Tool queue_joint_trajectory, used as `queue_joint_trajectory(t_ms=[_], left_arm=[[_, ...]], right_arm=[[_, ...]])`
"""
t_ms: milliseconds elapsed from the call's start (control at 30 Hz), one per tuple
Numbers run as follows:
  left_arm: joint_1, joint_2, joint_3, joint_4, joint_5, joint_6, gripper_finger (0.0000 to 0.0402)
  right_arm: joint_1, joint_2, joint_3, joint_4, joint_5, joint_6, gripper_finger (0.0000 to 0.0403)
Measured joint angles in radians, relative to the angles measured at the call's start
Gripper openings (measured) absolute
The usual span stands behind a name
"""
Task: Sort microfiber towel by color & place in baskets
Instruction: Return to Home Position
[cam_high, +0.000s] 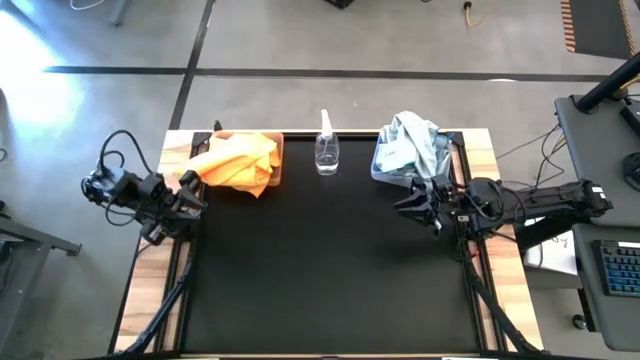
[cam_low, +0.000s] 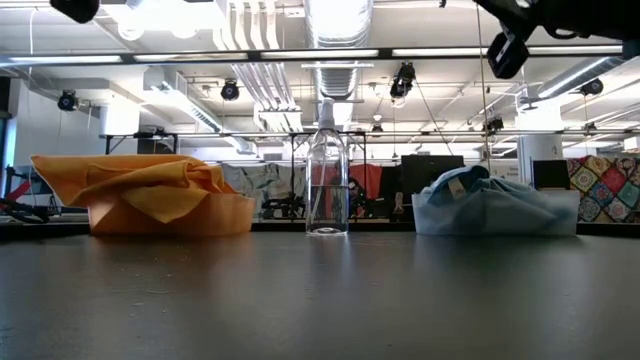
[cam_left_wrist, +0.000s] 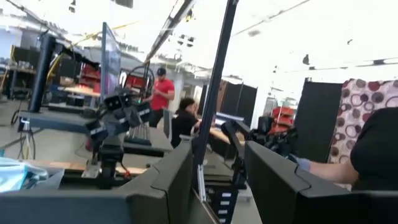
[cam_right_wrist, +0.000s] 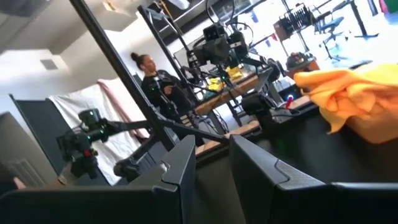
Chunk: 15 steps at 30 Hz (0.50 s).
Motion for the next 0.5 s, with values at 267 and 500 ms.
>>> queue_joint_trajectory(t_ms=[267, 500], left_arm=[[0.000, -0.041, -0.151, 0.151, 0.008, 0.004, 0.0133], [0.000, -0.046, -0.289, 0.350, 0.008, 0.008, 0.0132]], right_arm=[[0.000, 0.001, -0.134, 0.215, 0.002, 0.042, 0.0084], [0.000, 0.001, -0.215, 0.344, 0.018, 0.037, 0.0090]])
